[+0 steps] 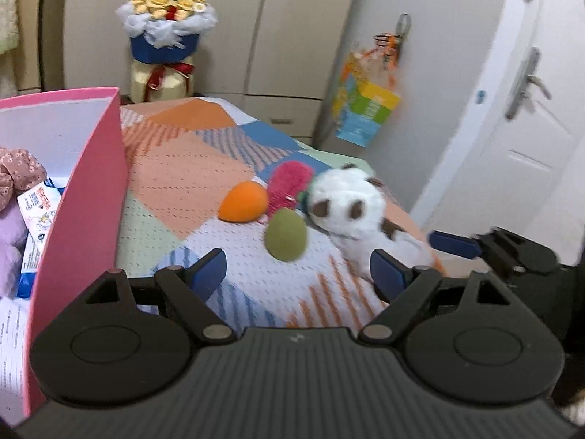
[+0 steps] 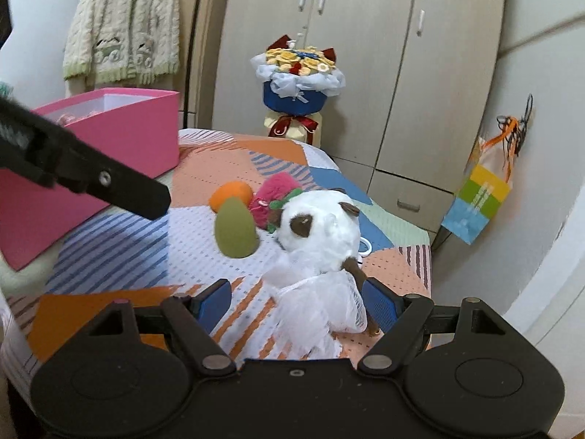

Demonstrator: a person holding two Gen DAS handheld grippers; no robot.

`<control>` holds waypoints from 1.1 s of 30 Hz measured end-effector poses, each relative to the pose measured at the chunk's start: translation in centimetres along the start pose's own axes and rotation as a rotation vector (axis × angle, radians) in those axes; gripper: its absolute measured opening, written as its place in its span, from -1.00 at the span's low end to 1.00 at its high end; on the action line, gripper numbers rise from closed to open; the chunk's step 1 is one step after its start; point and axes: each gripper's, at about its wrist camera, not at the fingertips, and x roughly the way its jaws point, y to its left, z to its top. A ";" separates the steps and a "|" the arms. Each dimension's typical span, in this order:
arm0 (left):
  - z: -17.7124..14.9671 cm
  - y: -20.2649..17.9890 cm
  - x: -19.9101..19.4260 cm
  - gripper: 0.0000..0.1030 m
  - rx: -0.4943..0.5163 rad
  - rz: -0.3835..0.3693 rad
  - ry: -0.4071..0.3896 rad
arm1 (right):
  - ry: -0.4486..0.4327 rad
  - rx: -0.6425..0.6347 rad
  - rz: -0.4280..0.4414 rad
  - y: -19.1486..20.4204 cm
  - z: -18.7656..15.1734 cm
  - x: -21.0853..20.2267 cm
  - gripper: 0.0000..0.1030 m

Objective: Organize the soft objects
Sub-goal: 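Grasp the green egg sponge with the left tool while the right tool grasps the white mesh puff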

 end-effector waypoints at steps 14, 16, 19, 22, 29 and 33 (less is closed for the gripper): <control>0.4 -0.9 7.7 0.27 -0.031 0.104 -0.006 | 0.028 0.031 0.040 -0.8 -1.2 3.1 0.18; 0.5 -0.7 8.4 0.20 -0.042 0.111 0.005 | 0.050 0.036 0.037 -0.9 -1.3 3.6 0.18; 0.3 -0.7 9.1 0.14 -0.048 0.135 0.008 | 0.051 0.042 0.011 -0.9 -1.6 3.9 0.19; 0.1 -0.6 9.4 -0.01 -0.053 0.127 0.013 | 0.050 0.043 0.025 -0.9 -1.8 3.7 0.19; -0.6 -1.8 9.2 -0.30 0.010 0.130 0.011 | 0.063 0.111 0.045 -1.2 -1.5 4.6 0.19; -0.7 -1.6 8.5 -0.31 -0.008 0.121 0.012 | 0.075 0.129 0.046 -0.9 -1.2 5.0 0.04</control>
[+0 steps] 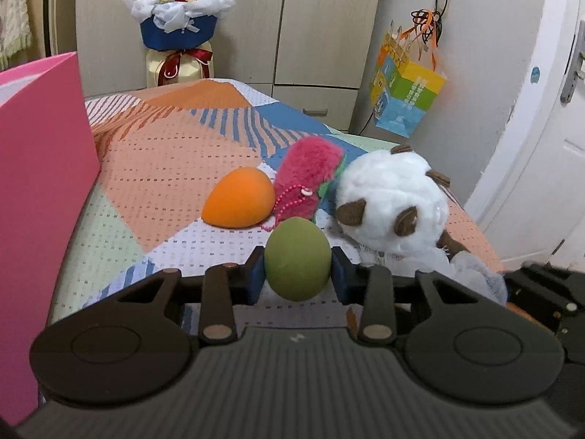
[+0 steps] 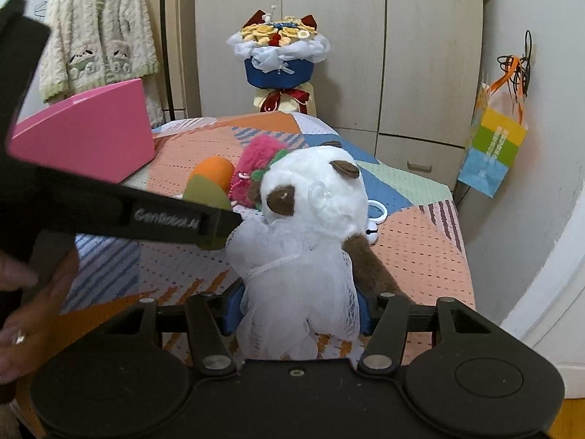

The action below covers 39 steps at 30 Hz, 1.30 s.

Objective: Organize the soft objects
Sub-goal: 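Grasp the green egg sponge with the left tool while the right tool grasps the white mesh puff, then carry the green sponge with the left tool while the right tool carries the mesh puff over the box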

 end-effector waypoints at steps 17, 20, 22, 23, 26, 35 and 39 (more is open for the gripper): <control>-1.9 1.2 -5.6 -0.30 0.014 -0.101 0.022 | 0.016 0.098 0.031 2.8 -2.2 -3.8 -0.20; -2.4 1.5 -6.5 -0.30 0.018 -0.116 0.036 | 0.019 0.113 0.034 3.0 -2.5 -4.4 -0.19; -2.7 1.7 -7.2 -0.30 0.010 -0.129 0.045 | 0.023 0.118 0.037 3.3 -2.7 -4.8 -0.19; -2.8 1.8 -7.5 -0.30 0.006 -0.138 0.055 | 0.025 0.121 0.042 3.4 -2.9 -5.0 -0.19; -3.1 2.3 -8.2 -0.30 -0.009 -0.159 0.078 | 0.025 0.124 0.058 3.6 -3.1 -5.7 -0.19; -4.0 2.7 -12.5 -0.30 0.053 -0.184 0.087 | 0.022 0.169 0.107 4.5 -3.4 -9.1 -0.19; -4.0 3.1 -14.5 -0.30 0.090 -0.198 0.128 | 0.022 0.184 0.173 5.2 -2.7 -11.3 -0.19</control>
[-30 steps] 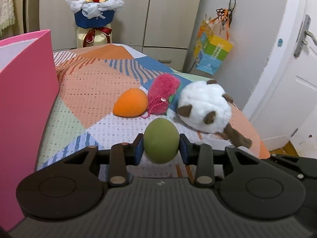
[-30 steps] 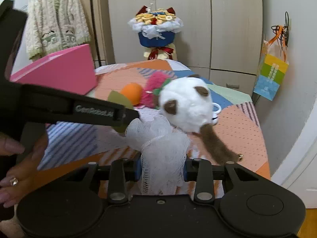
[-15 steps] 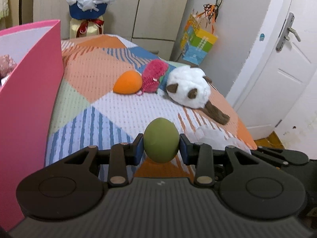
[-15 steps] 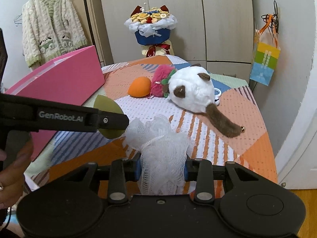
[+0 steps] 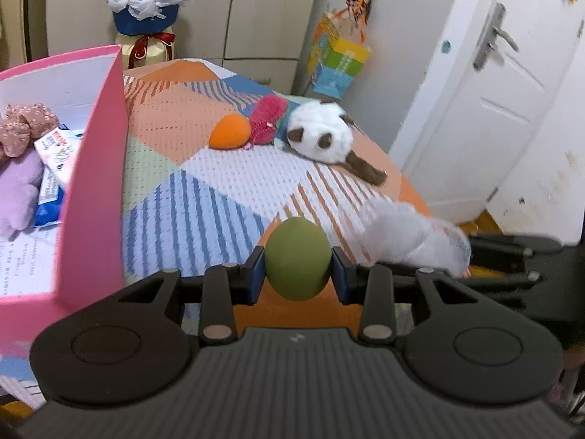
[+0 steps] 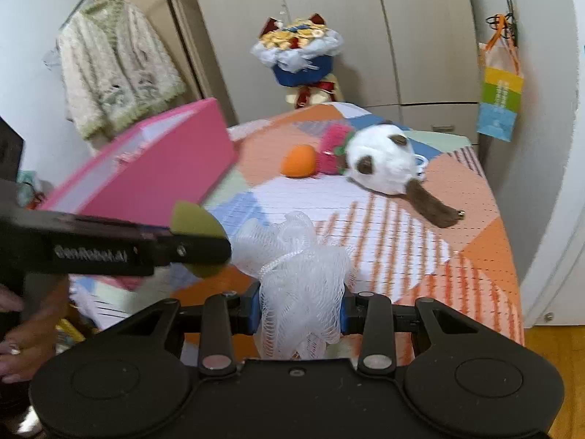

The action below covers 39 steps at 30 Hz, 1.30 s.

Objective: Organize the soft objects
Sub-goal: 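Carry the green sponge with the left tool while the right tool carries the mesh puff over the box, then open the left tool to drop the sponge into the box while the right tool releases the puff inside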

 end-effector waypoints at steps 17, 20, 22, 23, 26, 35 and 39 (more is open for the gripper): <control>-0.7 2.6 -9.3 -0.29 0.027 -0.082 0.188 | 0.125 -0.168 0.101 6.8 3.0 -3.3 -0.19; -0.7 3.7 -11.3 -0.29 0.018 -0.082 0.180 | 0.132 -0.179 0.183 8.5 4.1 -3.9 -0.18; -0.5 4.5 -12.6 -0.29 0.010 -0.070 0.159 | 0.132 -0.192 0.238 9.8 4.9 -4.0 -0.19; -0.4 5.0 -13.2 -0.29 0.007 -0.060 0.144 | 0.129 -0.200 0.257 10.3 5.3 -4.0 -0.19; 0.1 6.5 -15.1 -0.29 -0.003 -0.019 0.086 | 0.103 -0.242 0.285 12.4 6.3 -3.9 -0.18; 1.8 13.3 -17.6 -0.29 -0.088 0.100 -0.051 | 0.040 -0.303 0.414 18.5 10.2 -0.2 -0.18; 2.5 15.6 -16.6 -0.29 -0.100 0.145 -0.074 | 0.033 -0.371 0.386 20.5 11.6 2.6 -0.18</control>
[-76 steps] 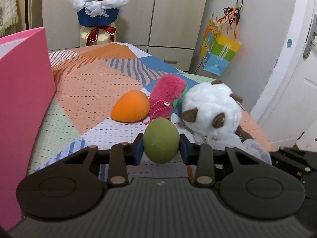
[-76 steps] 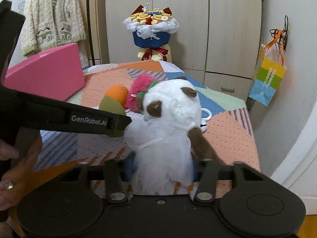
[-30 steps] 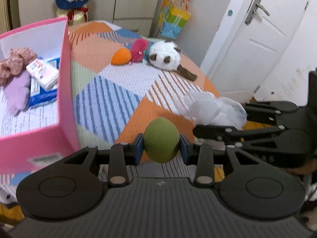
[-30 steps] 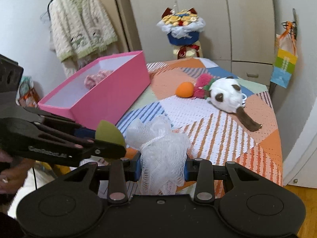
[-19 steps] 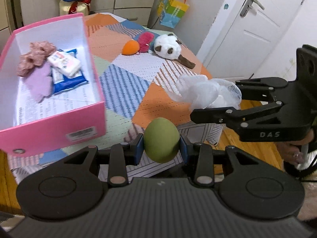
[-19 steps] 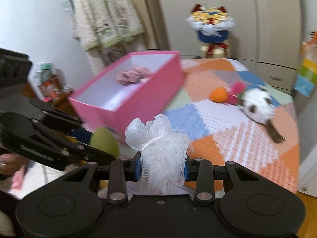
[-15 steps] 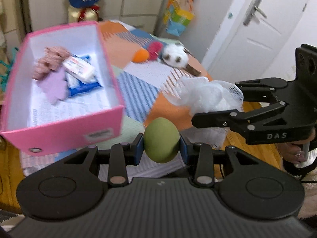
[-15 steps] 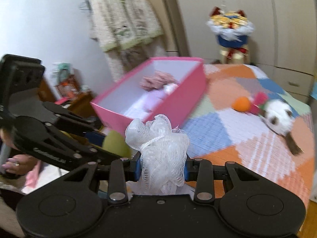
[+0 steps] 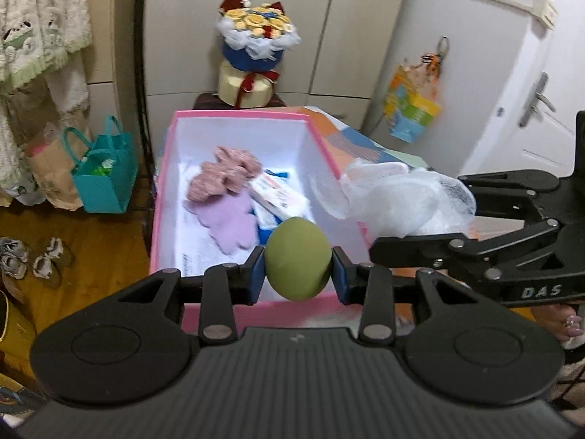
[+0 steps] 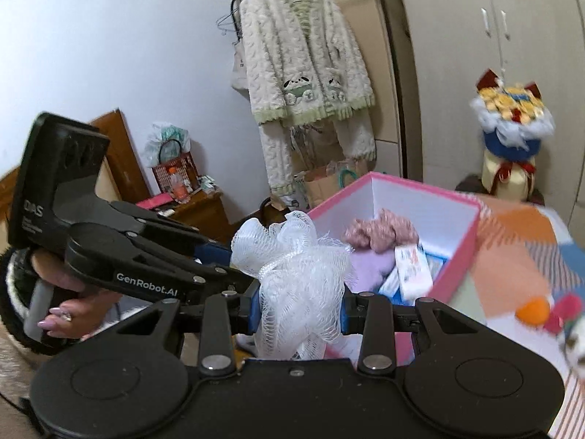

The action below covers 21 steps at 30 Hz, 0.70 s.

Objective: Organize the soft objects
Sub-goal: 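Open the left tool to drop the sponge into the box while the right tool releases the puff inside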

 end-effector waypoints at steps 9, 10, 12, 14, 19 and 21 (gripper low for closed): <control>1.8 1.6 6.3 -0.28 0.078 0.088 0.009 | 0.128 0.022 0.015 -5.9 0.4 7.8 -0.17; 2.0 1.7 6.8 -0.28 0.088 0.097 0.015 | 0.147 0.012 0.010 -6.3 0.3 8.5 -0.17; 2.3 1.9 7.8 -0.28 0.112 0.120 0.034 | 0.188 -0.020 0.009 -6.8 0.1 9.8 -0.17; 2.5 2.3 8.7 -0.27 0.138 0.144 0.054 | 0.221 -0.059 0.021 -6.7 0.2 10.8 -0.17; 3.2 3.3 10.6 -0.27 0.163 0.180 0.105 | 0.291 -0.187 0.042 -5.6 0.7 13.1 -0.15; 3.4 3.6 11.1 -0.27 0.164 0.189 0.120 | 0.321 -0.223 0.039 -5.3 1.0 14.2 -0.15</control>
